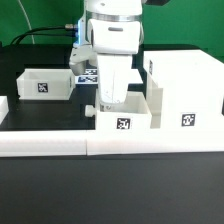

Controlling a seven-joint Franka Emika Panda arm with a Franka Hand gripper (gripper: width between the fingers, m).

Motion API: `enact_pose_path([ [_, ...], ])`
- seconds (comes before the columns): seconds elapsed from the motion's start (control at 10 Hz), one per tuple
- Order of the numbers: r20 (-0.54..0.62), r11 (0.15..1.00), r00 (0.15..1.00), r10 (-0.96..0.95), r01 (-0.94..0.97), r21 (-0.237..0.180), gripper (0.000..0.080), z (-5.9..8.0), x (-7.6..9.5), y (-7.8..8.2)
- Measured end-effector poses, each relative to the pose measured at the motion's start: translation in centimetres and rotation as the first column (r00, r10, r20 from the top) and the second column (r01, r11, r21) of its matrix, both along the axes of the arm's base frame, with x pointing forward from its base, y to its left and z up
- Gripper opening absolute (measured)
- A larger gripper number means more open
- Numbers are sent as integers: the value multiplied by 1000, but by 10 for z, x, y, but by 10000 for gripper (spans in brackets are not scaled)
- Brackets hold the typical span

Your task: Assemble drawer

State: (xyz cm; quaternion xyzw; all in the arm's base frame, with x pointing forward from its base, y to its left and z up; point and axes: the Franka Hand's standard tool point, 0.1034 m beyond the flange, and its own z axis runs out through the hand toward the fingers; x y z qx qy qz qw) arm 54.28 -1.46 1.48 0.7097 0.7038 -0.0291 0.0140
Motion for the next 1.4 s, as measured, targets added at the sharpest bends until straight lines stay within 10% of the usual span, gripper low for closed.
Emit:
enact_pose_path([
  [1.4, 51, 1000, 999, -18, 18, 12, 42, 0, 4, 10],
])
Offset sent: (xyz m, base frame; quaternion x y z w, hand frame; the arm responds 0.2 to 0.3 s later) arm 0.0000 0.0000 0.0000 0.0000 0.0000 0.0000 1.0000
